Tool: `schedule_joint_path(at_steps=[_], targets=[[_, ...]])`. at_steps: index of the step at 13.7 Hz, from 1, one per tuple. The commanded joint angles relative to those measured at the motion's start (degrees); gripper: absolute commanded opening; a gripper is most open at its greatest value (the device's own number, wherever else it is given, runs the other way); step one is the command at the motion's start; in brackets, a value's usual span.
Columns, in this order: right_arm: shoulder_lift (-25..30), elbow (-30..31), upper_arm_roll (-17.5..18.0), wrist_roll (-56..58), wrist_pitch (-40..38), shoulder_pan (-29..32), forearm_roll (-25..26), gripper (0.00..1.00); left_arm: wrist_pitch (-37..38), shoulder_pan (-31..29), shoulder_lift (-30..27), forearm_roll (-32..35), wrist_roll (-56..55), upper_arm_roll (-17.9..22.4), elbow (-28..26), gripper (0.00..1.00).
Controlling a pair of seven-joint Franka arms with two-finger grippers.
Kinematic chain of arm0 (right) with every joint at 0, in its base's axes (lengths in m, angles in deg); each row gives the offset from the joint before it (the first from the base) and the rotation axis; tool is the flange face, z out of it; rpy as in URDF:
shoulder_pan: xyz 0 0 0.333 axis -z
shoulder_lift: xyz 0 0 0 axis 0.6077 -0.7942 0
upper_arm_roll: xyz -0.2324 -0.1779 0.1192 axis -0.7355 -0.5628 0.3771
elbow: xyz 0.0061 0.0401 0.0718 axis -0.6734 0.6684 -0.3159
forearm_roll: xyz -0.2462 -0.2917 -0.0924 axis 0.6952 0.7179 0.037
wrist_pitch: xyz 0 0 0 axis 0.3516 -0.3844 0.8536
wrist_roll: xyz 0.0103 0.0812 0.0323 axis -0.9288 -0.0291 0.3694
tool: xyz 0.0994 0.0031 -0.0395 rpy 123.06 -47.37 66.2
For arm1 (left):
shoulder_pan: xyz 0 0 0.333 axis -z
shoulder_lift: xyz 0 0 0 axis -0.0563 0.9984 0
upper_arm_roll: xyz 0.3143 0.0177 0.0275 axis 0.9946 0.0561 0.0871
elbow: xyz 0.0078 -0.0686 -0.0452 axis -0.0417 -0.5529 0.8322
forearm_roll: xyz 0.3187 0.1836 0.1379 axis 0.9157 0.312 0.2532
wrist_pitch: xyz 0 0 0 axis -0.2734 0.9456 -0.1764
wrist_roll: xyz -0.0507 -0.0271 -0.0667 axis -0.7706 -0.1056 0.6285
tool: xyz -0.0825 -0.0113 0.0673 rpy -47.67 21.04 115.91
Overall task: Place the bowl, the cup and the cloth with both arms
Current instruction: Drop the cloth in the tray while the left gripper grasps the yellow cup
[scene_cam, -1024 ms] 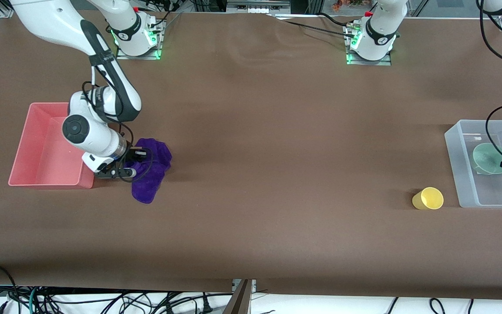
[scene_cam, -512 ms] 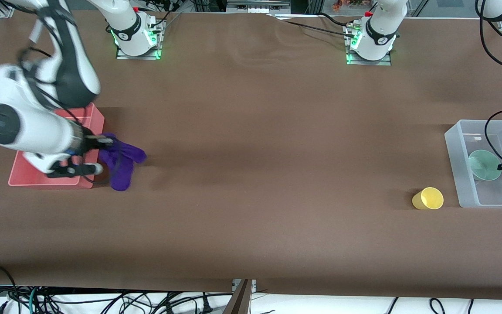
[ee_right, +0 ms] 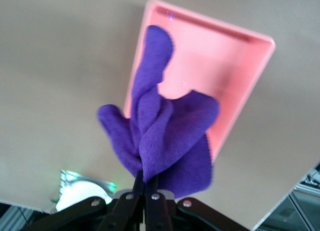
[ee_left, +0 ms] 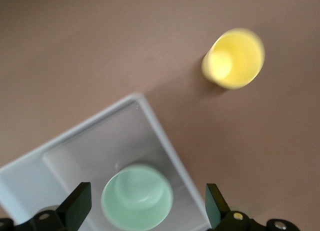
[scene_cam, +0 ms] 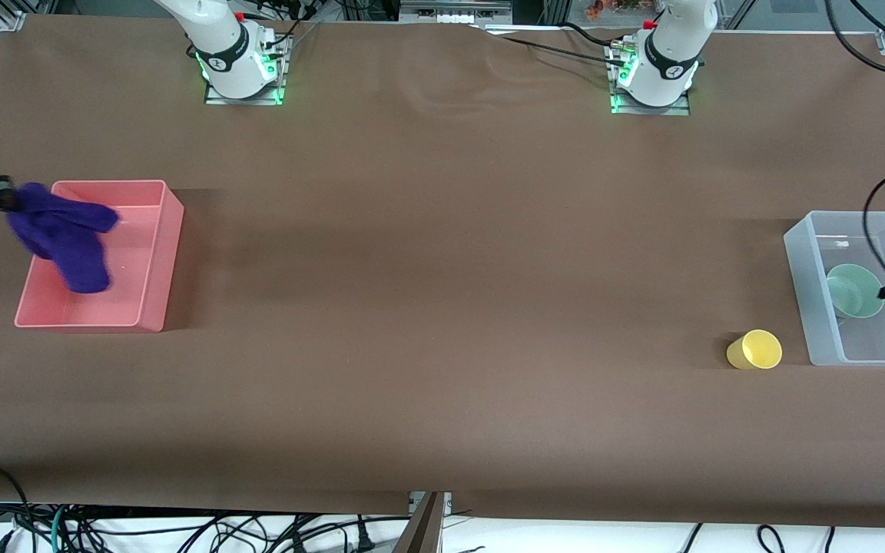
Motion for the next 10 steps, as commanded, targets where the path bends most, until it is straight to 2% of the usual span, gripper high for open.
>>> schedule_joint_path(at_steps=[1,3,7,8,9,10], targets=[[-0.94,6.68,-2.35,2.63,3.43,-0.02,-0.22,0.0,-0.71,5.16,2.8,-1.0,-9.88,0.99,-0.37,1.0],[-1.02,12.13,-2.36,2.19,6.51,0.25,-0.31,0.0,-4.29,7.02,4.82,-2.05,-14.57,0.99,-0.45,1.0],[-1.11,24.0,-2.53,1.93,15.99,1.12,-0.57,0.0,-13.44,6.5,10.36,-7.31,-15.1,1.08,-0.8,0.99],[-1.37,25.77,-2.53,1.93,18.63,1.13,-0.58,0.0,-13.63,6.85,11.41,-9.5,-15.2,1.08,-0.89,0.89],[-1.72,27.09,-2.53,2.01,21.0,1.22,-0.58,0.0,-13.71,6.85,12.38,-10.48,-15.11,1.08,-0.81,0.67],[-2.16,28.49,-2.53,2.01,23.64,1.39,-0.58,0.0,-13.72,6.5,13.08,-10.49,-15.02,1.08,-0.8,0.35]])
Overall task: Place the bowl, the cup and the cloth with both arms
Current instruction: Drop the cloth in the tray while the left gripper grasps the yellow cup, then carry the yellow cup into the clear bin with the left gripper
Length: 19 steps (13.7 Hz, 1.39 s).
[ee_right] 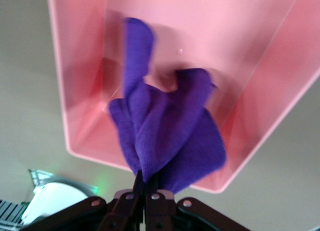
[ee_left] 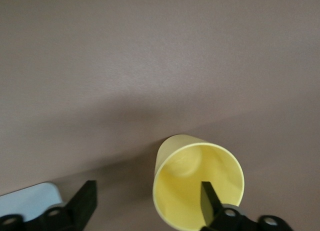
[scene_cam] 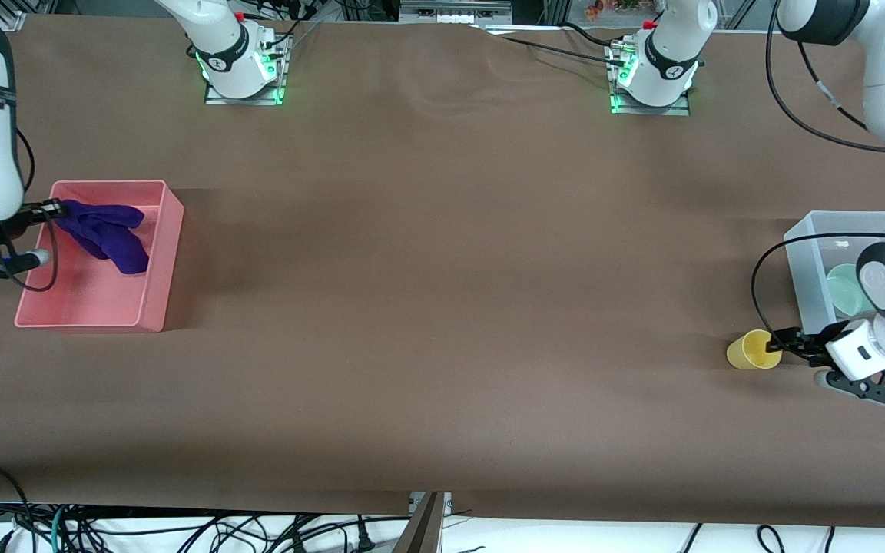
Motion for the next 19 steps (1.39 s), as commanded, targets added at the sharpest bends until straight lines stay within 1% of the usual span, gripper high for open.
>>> schedule_joint_path(at_steps=[1,2,3,4,5,6,7,8,9,10,11,12,14,15,16,17,19], targets=[[1.04,5.2,0.01,-0.32,7.07,0.27,-0.48,0.0,-0.31,-0.04,1.26,-1.98,-0.35,0.26,0.36,0.07],[0.6,6.17,0.01,-0.49,9.8,0.27,-0.57,0.0,-0.31,-0.04,1.53,-2.68,-0.26,0.26,0.36,0.0],[0.51,5.83,0.18,-0.5,10.96,0.09,-1.0,0.15,-0.31,-0.13,1.53,-2.86,0.08,0.26,0.36,0.0],[0.69,5.57,0.36,-0.5,11.23,0.09,-1.7,0.97,-0.31,-0.13,1.53,-2.95,0.09,0.26,0.36,0.0],[1.3,4.61,0.45,-0.58,10.62,0.01,-3.8,1.0,-0.22,-0.13,1.53,-2.95,0.17,0.26,0.36,0.0],[2.35,3.03,0.45,-0.41,10.18,0.0,-7.74,1.0,-0.14,-0.04,1.27,-2.86,0.18,0.26,0.44,0.0],[3.75,0.67,0.62,-0.49,7.92,0.0,-9.17,1.0,0.21,-0.04,0.83,-2.77,0.0,0.26,0.53,0.0],[4.2,-3.45,1.23,-0.76,3.11,0.0,-9.7,1.0,1.0,-0.13,0.39,-2.25,0.09,0.26,0.71,0.0],[4.2,-9.14,2.46,-2.67,-4.08,0.0,-9.8,1.0,4.05,-0.04,-1.7,-2.16,0.09,0.26,0.71,0.0],[4.2,-14.94,4.56,-8.35,-10.76,-0.26,-9.45,1.0,8.61,-0.04,-3.46,-1.98,0.0,0.52,0.88,0.0],[4.29,-19.18,8.06,-15.63,-15.7,-0.43,-8.75,1.0,13.18,0.05,-5.66,-1.98,0.0,0.69,0.88,0.0],[4.99,-22.0,11.49,-21.96,-19.23,-0.43,-7.7,1.0,17.23,-0.04,-7.94,-0.5,0.17,0.78,0.97,0.0],[7.44,-23.09,18.78,-30.34,-20.58,-0.43,-4.98,1.0,21.38,-0.48,-12.51,6.07,1.31,0.96,0.97,0.0],[8.24,-23.09,21.78,-32.81,-20.32,-0.52,-3.31,1.0,21.75,-1.18,-13.75,8.19,3.32,1.05,0.88,0.0],[9.2,-23.17,24.24,-32.93,-19.88,-0.52,-2.25,1.0,21.84,-2.84,-13.94,10.22,5.86,1.48,0.88,0.0],[10.08,-23.44,25.48,-32.93,-19.01,-0.52,-1.89,1.0,21.75,-4.16,-13.77,12.41,9.28,1.66,0.8,0.0],[11.67,-23.61,25.41,-33.28,-14.89,-0.44,-1.36,1.0,18.17,-8.98,-12.11,14.62,14.91,1.75,0.53,0.0]])
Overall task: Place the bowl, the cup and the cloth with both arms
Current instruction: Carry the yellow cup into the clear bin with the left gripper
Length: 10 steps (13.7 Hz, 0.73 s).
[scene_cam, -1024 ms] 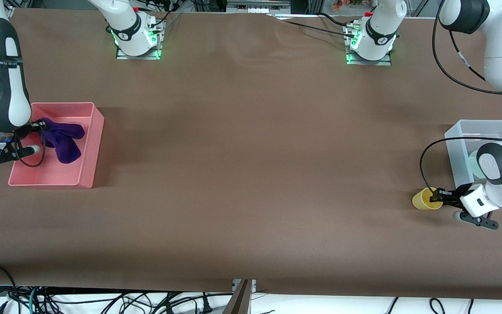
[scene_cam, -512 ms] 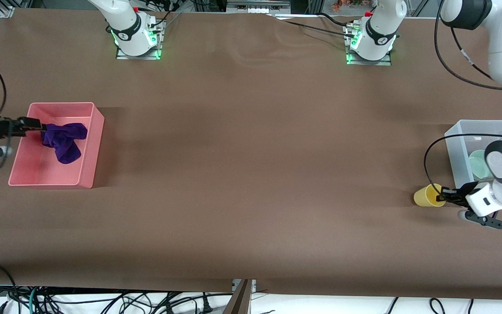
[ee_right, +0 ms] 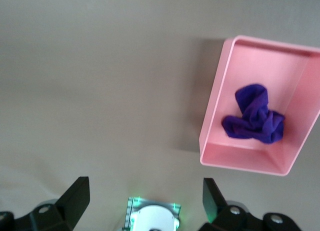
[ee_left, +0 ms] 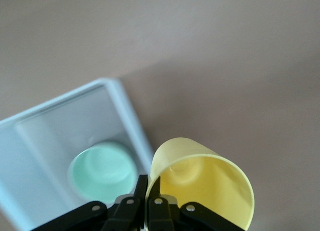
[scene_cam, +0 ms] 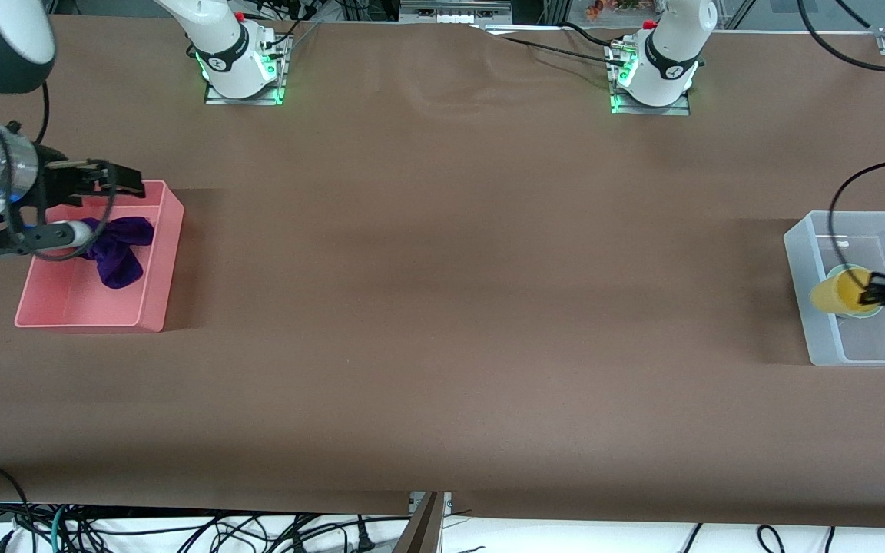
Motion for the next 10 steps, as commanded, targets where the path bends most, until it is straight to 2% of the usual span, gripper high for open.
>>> schedule_joint_path(at_steps=[1,2,4,6,8,9,10], targets=[[2.75,-0.18,-0.22,0.14,4.71,1.44,1.65,1.0,-7.77,-5.97,2.24,2.27,9.3,-0.23,-2.52,0.0],[3.45,-0.18,-0.31,0.31,6.83,1.53,1.65,1.0,-10.51,-6.86,3.11,2.19,12.81,-0.23,-3.57,0.0],[4.68,-0.09,-0.32,0.14,7.46,1.53,3.31,1.0,-11.41,-9.58,5.04,2.19,14.87,-0.23,-3.84,0.0],[6.0,0.96,0.12,0.58,5.37,1.53,5.16,1.0,-12.2,-10.38,6.89,2.19,15.74,-0.23,-4.54,0.0],[6.45,0.79,-0.22,0.49,1.94,1.62,4.38,1.0,-14.13,-10.3,7.6,1.75,16.01,-0.23,-5.25,0.0],[5.92,0.52,-0.4,0.23,1.05,1.71,3.51,1.0,-14.05,-10.38,7.61,1.58,16.01,-0.23,-5.86,0.31],[5.83,0.52,-0.66,0.05,0.96,2.06,2.63,1.0,-14.05,-10.38,7.52,1.4,16.01,-0.32,-6.21,0.88]])
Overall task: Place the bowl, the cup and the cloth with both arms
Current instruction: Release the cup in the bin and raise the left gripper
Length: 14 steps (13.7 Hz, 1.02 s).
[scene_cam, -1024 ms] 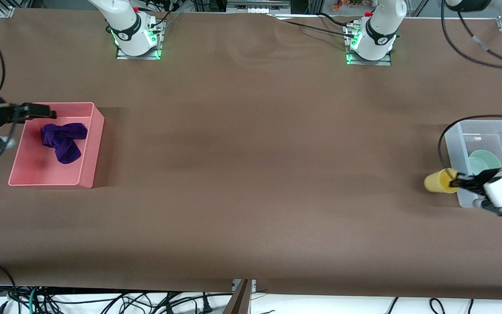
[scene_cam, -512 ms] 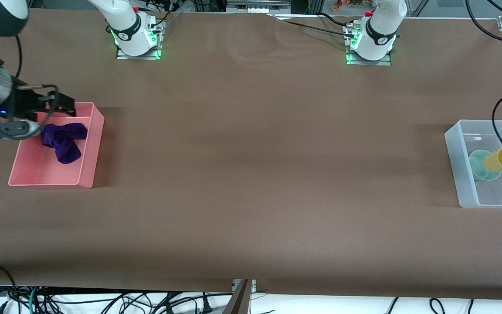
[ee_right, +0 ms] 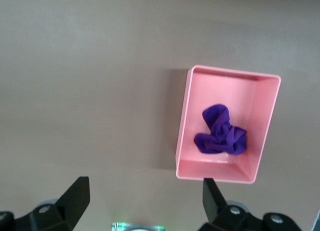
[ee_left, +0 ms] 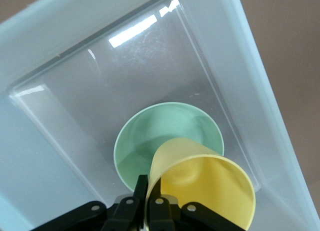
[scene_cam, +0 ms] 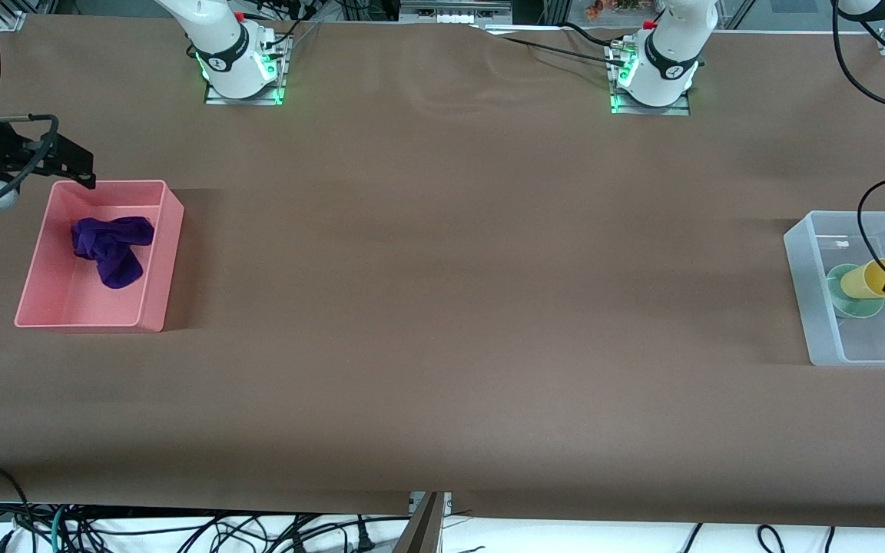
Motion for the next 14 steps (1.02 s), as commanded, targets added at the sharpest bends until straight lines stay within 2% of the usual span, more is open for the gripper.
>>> schedule_joint_path(at_steps=[1,4,9,11,14], targets=[[0.7,0.81,-0.03,-0.03,-1.09,0.8,-1.44,1.0,-0.12,-0.01,-1.55,0.37,1.45,-0.31,-1.21,1.0],[1.93,2.3,0.05,-0.64,-2.58,0.89,-1.44,1.0,6.01,2.09,-6.72,0.37,-0.64,-1.8,-0.42,1.0],[0.79,1.52,-0.03,0.5,-2.15,1.15,-1.27,1.0,19.55,12.98,-16.05,0.28,-20.39,-3.91,0.63,1.0],[0.44,1.08,-0.03,0.59,-2.15,1.15,-1.09,1.0,23.77,15.45,-18.42,0.28,-28.3,-6.88,1.25,1.0],[0.09,0.73,-0.03,0.59,-2.06,1.24,-1.18,1.0,27.56,15.46,-22.55,0.28,-35.96,-13.21,1.25,1.0]])
